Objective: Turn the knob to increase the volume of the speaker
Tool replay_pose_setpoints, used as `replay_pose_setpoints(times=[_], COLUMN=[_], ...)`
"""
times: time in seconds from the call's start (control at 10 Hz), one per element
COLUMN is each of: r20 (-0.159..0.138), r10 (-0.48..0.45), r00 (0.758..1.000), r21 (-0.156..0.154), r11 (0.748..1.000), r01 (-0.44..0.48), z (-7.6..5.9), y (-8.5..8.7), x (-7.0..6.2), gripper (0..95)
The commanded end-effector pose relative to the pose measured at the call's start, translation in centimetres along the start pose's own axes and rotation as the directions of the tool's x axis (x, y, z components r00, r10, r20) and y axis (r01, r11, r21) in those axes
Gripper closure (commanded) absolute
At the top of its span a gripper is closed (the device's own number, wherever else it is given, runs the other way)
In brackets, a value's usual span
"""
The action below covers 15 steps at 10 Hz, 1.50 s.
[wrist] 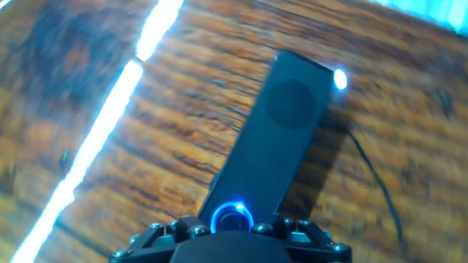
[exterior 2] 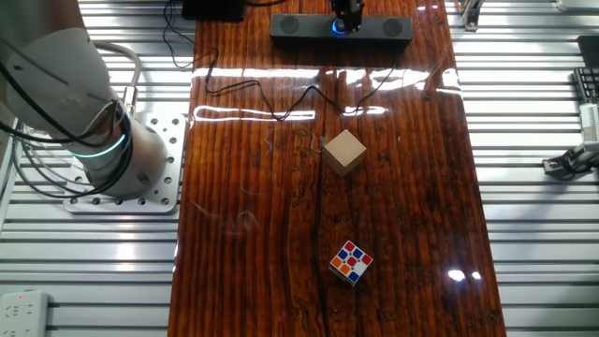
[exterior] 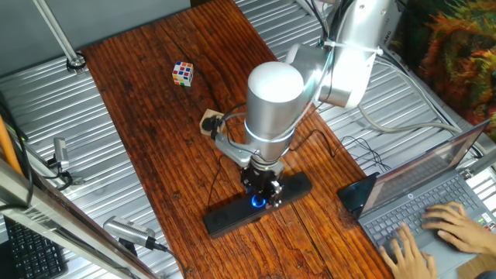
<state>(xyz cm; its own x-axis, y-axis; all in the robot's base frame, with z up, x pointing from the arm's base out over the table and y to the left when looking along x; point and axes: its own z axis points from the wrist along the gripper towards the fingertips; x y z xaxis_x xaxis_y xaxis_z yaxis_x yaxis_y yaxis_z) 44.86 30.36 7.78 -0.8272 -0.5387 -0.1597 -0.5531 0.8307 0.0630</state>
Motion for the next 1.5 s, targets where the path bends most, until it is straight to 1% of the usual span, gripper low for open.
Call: replay_pose_setpoints(times=[0.1,0.2,0.3,0.4,0.5,0.6,0.7,0.8,0.9,1.0,1.1,1.3,1.4,1.5], r20=[-0.068,-0.082,-0.083,-0.081,-0.077,-0.08,-0.08,-0.08,-0.081,-0.076,-0.06,-0.019,-0.011,-0.01], r10=[-0.493,-0.536,-0.561,-0.584,-0.606,-0.641,-0.653,-0.693,-0.734,-0.763,-0.786,-0.808,-0.81,-0.81], r00=[0.867,0.84,0.824,0.808,0.792,0.763,0.753,0.717,0.674,0.642,0.615,0.588,0.587,0.586], r21=[0.016,0.018,0.018,0.021,0.025,0.025,0.025,0.026,0.024,0.02,0.02,0.023,0.021,0.021], r11=[0.869,0.842,0.825,0.809,0.793,0.764,0.754,0.717,0.675,0.643,0.615,0.588,0.586,0.586], r01=[0.495,0.539,0.564,0.587,0.609,0.645,0.657,0.696,0.737,0.766,0.788,0.809,0.81,0.81], z=[-0.03,-0.01,0.01,0.04,0.05,0.06,0.06,0.07,0.07,0.08,0.08,0.07,0.07,0.06], y=[0.14,0.15,0.17,0.18,0.19,0.2,0.21,0.21,0.21,0.22,0.22,0.22,0.22,0.22], x=[-0.16,-0.21,-0.26,-0.31,-0.34,-0.37,-0.38,-0.4,-0.41,-0.42,-0.42,-0.42,-0.42,-0.43], gripper=[57.0,57.0,57.0,38.0,38.0,38.0,38.0,38.0,38.0,38.0,38.0,38.0,38.0,38.0])
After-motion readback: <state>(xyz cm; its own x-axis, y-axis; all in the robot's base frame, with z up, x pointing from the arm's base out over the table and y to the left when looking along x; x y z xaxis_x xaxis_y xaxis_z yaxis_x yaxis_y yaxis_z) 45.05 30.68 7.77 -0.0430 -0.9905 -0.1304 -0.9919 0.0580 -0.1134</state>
